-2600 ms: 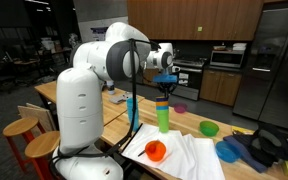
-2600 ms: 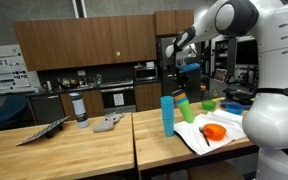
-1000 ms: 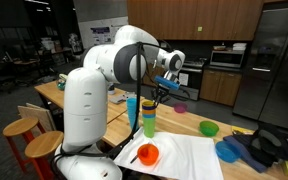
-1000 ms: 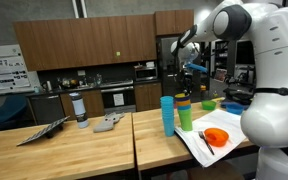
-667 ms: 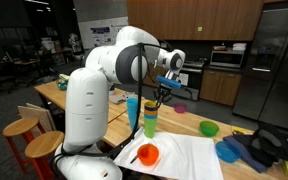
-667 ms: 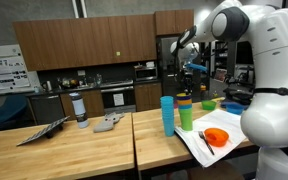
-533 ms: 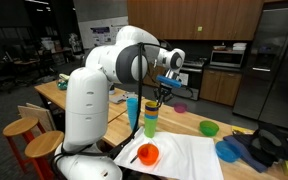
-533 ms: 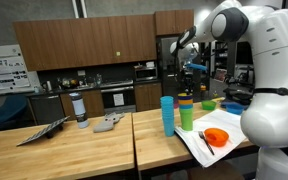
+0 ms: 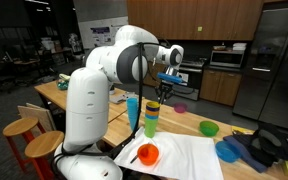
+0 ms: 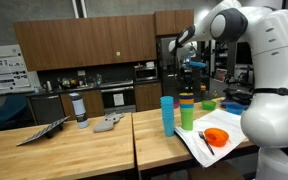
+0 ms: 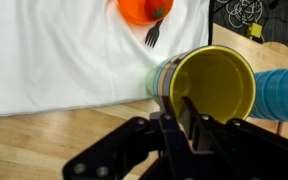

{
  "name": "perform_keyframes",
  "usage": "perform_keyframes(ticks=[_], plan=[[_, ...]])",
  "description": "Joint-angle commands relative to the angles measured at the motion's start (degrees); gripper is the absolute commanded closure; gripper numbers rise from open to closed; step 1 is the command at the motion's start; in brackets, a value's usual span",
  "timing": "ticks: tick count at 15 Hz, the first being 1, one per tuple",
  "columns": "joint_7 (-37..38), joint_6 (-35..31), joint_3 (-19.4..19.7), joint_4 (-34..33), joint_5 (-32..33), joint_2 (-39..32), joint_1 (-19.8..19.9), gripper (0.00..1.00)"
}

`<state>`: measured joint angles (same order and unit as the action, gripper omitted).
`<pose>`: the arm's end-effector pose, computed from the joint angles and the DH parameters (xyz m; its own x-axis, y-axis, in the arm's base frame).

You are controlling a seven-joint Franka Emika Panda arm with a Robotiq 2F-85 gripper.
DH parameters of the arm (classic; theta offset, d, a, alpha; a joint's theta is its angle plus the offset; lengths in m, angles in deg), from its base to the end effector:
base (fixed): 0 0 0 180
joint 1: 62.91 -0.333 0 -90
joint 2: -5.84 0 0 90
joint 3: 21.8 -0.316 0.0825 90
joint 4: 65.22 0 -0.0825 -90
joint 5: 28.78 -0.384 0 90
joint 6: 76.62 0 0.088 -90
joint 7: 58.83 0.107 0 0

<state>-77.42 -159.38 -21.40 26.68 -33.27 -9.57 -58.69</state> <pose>0.5892 -0.0380 0.4467 0.8931 0.2556 -0.3702 0.1914 -0.9606 -0.2014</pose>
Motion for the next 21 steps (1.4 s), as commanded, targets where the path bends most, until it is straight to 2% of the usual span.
perform_keyframes(ticks=[1,6,9,10,11,15,19,20,21], plan=[[0.87,-0.06,-0.5,-1.96,1.69,-0.9,-1.08,0.96],[1.2,-0.13,-1.56,-2.47,5.61,-2.42,-3.22,0.96],[1.59,0.19,-1.84,-2.98,5.71,-3.18,-3.66,0.96],[2.03,1.29,-1.8,-3.78,5.34,-3.65,-3.63,0.59],[1.23,-0.1,-1.98,-1.78,4.78,-2.84,-3.47,0.82],[1.3,0.04,-1.95,-2.49,4.78,-3.34,-3.35,0.59],[1.32,0.09,-1.95,-2.63,4.78,-3.35,-3.37,0.59],[1.32,0.1,-1.95,-2.65,4.78,-3.36,-3.37,0.34],[1.98,0.24,-1.92,-2.68,5.34,-3.31,-3.66,0.33]])
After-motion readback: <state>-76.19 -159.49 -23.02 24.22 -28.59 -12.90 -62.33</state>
